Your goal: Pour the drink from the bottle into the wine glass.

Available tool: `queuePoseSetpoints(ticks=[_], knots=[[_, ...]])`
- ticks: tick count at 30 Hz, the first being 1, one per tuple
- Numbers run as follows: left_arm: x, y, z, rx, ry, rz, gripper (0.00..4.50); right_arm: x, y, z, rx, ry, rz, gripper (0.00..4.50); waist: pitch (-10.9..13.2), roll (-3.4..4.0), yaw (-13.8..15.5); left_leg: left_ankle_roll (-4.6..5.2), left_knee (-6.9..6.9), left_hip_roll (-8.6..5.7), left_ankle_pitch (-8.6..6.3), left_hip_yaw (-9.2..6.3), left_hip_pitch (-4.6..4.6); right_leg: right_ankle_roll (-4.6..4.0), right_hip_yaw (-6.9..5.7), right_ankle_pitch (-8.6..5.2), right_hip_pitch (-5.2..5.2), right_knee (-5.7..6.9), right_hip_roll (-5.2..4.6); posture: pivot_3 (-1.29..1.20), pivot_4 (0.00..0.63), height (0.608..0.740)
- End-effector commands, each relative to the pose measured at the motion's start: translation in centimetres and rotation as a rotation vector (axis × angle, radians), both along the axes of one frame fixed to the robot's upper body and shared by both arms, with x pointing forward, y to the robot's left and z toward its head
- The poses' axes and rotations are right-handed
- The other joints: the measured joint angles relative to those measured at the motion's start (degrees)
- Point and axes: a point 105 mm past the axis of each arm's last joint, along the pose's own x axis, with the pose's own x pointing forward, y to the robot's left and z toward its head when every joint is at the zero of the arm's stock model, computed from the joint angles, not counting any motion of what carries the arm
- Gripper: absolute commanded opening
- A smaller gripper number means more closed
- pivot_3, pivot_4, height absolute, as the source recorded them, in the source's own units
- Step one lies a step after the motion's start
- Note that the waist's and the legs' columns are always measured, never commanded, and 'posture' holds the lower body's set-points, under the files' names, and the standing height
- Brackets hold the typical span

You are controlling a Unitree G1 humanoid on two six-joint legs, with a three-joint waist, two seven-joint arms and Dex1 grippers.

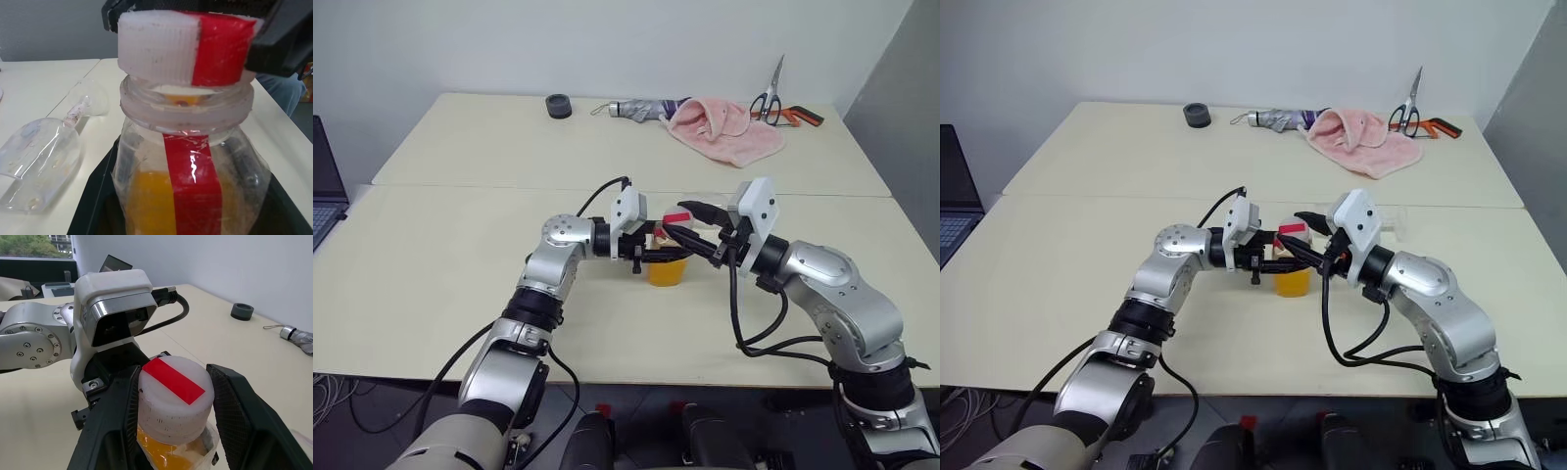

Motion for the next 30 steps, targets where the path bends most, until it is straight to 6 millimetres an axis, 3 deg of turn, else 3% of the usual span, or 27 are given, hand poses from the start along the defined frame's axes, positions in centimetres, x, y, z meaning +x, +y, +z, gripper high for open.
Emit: queuePoseSetpoints(ticks=[1,9,14,18,24,28,30], knots=[[-0.3,-0.3,1.3,-0.020,-0.055,-0.020,1.79,-0.1,0.3,1.5,0.010,-0.083,0.008,1.80,0.00,0.00,-0.02,0.00,0.00,0.00,0.00,0.01,0.01,0.00,0.01,0.00,0.00,0.00,0.00,0.00,0.150,0.740],[-0.4,-0.4,1.3,-0.026,-0.053,-0.023,1.79,-0.2,-0.4,1.9,0.134,0.002,0.022,1.73,0.00,0.00,0.02,0.00,0.01,0.00,0.00,-0.01,-0.01,0.00,0.00,0.00,0.01,0.00,0.00,0.00,0.150,0.740],[-0.4,-0.4,1.3,-0.030,-0.052,-0.021,1.79,0.5,-1.4,2.8,0.038,-0.161,-0.076,1.73,0.00,0.00,0.02,0.00,0.00,-0.01,0.00,-0.01,0.00,0.00,-0.01,0.00,0.01,0.00,-0.01,0.00,0.150,0.740],[-0.4,-0.4,1.4,-0.034,-0.053,-0.016,1.79,0.6,-2.7,3.2,0.047,-0.191,-0.125,1.72,0.00,0.00,0.01,0.00,0.00,-0.01,0.00,0.00,0.00,0.00,-0.01,0.00,0.01,0.00,0.00,0.00,0.150,0.740],[-0.3,-0.2,1.7,-0.060,-0.048,0.005,1.79,0.6,-8.1,1.2,0.024,-0.107,-0.296,1.72,0.00,0.00,0.24,0.00,0.00,-0.06,0.00,0.00,-0.04,0.00,0.00,0.00,0.01,-0.02,-0.08,0.00,0.150,0.740],[0.1,0.2,1.9,-0.065,-0.054,0.030,1.78,0.7,-15.2,-4.7,-0.154,0.019,-0.531,1.72,0.00,-0.01,0.37,0.01,-0.01,-0.08,0.00,0.01,-0.03,0.00,0.01,0.00,0.04,-0.05,-0.08,0.00,0.150,0.740],[0.3,0.4,2.0,-0.066,-0.057,0.039,1.78,0.3,-17.7,-7.7,-0.209,0.111,-0.606,1.72,0.00,-0.01,0.26,0.01,-0.01,-0.10,-0.01,0.04,0.01,0.00,0.04,0.00,0.06,-0.04,-0.08,0.00,0.150,0.740]])
